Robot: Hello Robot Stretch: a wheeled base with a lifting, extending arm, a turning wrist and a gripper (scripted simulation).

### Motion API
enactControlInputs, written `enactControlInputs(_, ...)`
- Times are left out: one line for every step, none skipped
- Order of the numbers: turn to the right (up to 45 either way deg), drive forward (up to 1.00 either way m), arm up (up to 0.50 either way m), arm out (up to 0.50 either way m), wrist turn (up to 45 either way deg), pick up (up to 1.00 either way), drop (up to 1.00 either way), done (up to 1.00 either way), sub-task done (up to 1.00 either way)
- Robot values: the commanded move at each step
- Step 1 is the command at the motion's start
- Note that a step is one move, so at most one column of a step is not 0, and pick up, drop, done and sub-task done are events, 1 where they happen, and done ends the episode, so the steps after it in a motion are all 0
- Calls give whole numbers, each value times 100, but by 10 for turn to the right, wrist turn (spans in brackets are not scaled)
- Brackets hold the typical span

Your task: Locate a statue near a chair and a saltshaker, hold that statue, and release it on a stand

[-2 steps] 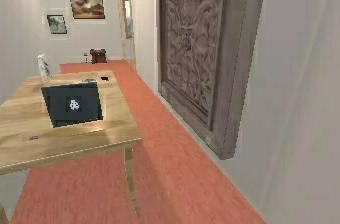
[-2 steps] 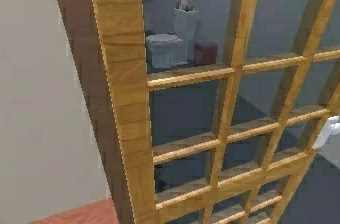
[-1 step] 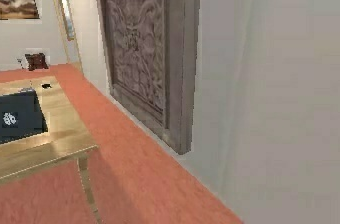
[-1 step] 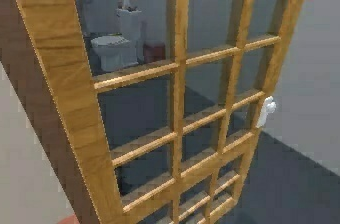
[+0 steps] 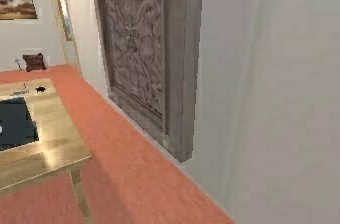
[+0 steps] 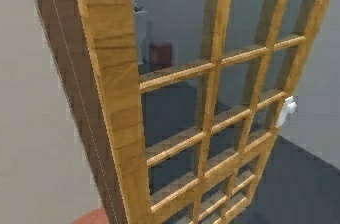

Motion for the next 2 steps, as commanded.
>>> enactControlInputs(-60,0,0,0,0,0,0,0,0)
enactControlInputs(0,85,0,0,0,0,0,0,0)
